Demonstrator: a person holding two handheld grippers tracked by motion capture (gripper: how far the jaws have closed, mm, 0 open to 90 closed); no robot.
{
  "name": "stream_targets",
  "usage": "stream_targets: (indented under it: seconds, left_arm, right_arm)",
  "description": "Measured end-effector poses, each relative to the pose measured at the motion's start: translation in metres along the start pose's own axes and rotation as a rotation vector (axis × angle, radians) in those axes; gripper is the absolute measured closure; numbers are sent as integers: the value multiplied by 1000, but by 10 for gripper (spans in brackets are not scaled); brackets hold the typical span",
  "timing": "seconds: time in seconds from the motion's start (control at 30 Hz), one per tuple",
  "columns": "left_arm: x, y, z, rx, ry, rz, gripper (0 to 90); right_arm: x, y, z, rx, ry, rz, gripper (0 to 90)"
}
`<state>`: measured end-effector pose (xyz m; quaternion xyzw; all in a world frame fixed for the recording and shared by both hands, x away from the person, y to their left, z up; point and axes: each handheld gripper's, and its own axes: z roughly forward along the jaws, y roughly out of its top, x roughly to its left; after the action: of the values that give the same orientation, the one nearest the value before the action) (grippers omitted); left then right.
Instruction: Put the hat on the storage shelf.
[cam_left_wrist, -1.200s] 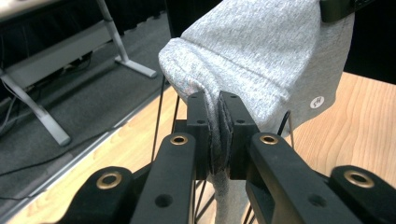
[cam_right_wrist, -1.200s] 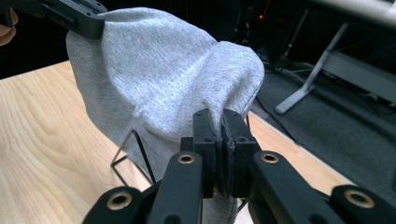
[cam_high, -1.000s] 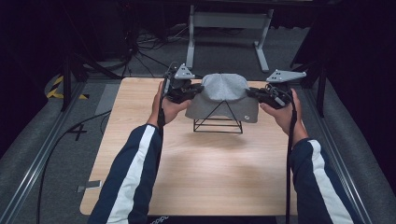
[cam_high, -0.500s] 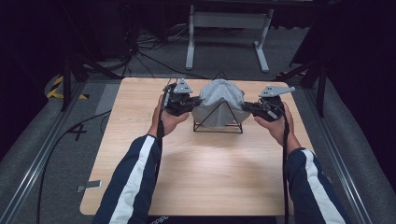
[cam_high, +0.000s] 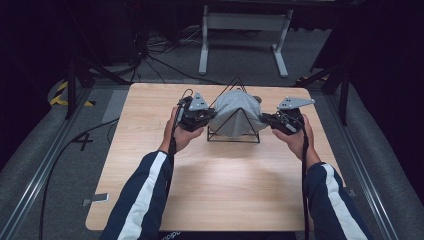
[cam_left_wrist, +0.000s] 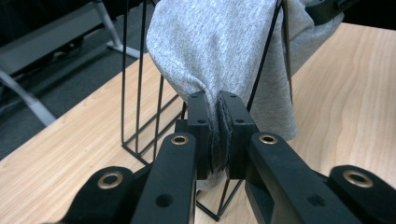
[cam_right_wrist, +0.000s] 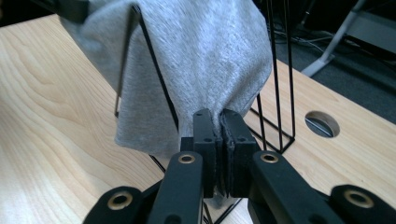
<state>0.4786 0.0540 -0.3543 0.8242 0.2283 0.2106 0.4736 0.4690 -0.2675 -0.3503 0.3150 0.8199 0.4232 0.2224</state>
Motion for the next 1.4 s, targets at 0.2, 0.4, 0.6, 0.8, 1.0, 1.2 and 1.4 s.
stream_targets:
  seconds: [0.2, 0.4, 0.6, 0.8, 1.0, 1.2, 1.4]
  left_arm:
    - [-5, 6, -15, -81, -37, 29, 842]
    - [-11, -5, -16, -62, -28, 64, 842]
    - [-9, -10, -1, -20, 7, 48, 842]
    - [0, -10, 14, 26, 21, 24, 842]
    - [-10, -17, 23, 54, 9, 73, 843]
    - [-8, -23, 18, 10, -1, -11, 787]
    - [2, -36, 2, -38, -4, -96, 477]
  right_arm:
    - [2, -3, -5, -35, 9, -6, 856]
    - [7, -11, -17, -73, 39, -12, 855]
    - [9, -14, -15, -67, -11, -37, 853]
    - [4, -7, -8, -38, -32, -23, 853]
    - [8, -18, 3, -34, 5, -12, 852]
    - [16, -23, 2, -46, 10, -33, 844]
    - [6, -27, -12, -96, 8, 43, 670]
